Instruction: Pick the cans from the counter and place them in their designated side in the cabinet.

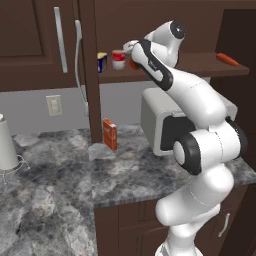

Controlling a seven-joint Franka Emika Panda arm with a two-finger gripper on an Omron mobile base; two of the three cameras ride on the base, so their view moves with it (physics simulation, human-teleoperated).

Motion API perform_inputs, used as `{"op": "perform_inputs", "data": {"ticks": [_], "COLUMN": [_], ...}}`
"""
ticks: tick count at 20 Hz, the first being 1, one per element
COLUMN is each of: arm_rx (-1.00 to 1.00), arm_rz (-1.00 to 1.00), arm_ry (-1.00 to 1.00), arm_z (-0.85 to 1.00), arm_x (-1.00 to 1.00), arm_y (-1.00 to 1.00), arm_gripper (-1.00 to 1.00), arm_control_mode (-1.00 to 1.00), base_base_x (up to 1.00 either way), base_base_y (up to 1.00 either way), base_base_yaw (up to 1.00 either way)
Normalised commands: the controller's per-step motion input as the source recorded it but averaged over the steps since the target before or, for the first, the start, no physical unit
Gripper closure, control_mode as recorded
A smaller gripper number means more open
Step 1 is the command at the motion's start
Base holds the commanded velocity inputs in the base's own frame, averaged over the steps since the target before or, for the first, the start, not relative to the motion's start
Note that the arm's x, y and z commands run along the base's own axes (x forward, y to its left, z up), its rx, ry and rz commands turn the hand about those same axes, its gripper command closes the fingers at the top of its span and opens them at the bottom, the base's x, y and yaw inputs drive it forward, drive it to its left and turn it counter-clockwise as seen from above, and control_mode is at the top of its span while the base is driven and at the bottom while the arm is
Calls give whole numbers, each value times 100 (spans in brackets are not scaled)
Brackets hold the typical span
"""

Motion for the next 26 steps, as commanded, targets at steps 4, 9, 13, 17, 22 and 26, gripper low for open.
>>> {"op": "perform_inputs", "data": {"ticks": [4,9,13,17,22,26], "arm_rx": [0,0,-1,0,0,0], "arm_rz": [1,0,0,0,1,2], "arm_ry": [0,1,2,1,0,-4], "arm_z": [-6,-8,-10,-11,-4,0], "arm_x": [20,21,19,15,12,11], "arm_y": [2,2,5,4,1,0], "arm_gripper": [100,100,-100,-100,-100,-100], "arm_control_mode": [-100,-100,-100,-100,-100,-100], "base_base_x": [0,0,0,0,0,0], "base_base_y": [0,0,0,0,0,0], "base_base_yaw": [0,0,0,0,0,0]}}
